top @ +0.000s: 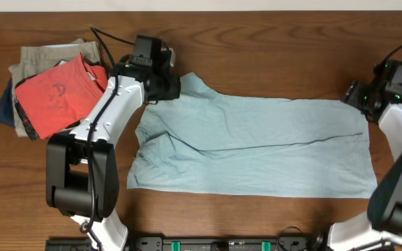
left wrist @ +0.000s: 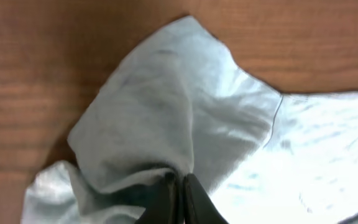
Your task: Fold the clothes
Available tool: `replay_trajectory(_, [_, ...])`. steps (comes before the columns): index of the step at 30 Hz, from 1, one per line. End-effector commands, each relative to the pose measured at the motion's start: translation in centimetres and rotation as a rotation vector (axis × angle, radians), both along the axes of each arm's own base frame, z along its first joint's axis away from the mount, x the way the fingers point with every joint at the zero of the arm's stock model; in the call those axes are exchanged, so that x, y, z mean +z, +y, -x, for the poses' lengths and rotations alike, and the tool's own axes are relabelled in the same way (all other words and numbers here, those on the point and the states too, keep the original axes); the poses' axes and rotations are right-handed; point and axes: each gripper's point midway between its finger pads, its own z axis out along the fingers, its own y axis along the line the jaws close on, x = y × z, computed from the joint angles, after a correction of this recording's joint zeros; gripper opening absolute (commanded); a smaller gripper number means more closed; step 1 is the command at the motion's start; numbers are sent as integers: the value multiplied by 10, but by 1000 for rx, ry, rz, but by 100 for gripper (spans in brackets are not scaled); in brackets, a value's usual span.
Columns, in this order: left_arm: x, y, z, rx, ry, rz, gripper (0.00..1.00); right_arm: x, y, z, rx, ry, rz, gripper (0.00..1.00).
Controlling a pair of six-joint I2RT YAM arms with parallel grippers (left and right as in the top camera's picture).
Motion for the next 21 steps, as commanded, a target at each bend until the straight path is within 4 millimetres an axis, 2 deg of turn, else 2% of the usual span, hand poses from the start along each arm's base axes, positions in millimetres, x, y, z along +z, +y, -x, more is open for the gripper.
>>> replay_trajectory(1, [-4,2,6,10,36,-5,6,-19,-12,-7,-49,37,47,74])
replay_trajectory(5, [-6,3,10,11,54,-9,6,-49,-15,-11,-73,63,28,71])
replay_trajectory(8, [-6,3,10,11,54,-9,6,-68,-14,-7,-80,103,11,66])
replay_trajectory(11, [-6,3,10,11,54,-9,6,-79,-13,-1,-82,138,4,50])
replay_trajectory(13, [-6,3,10,11,54,-9,6,-81,-12,2,-84,155,2,32])
replay_trajectory(16, [-6,4,11,11,57,-10,6,-80,-14,7,-93,171,9,18])
replay_trajectory(17, [-6,4,12,11,62,-11,6,-80,-16,9,-98,180,12,10])
replay_trajectory(19, [-5,4,15,11,71,-13,6,-78,-19,14,-109,198,10,1])
replay_trajectory(21, [0,5,18,11,72,-13,6,-71,-23,18,-126,211,6,1])
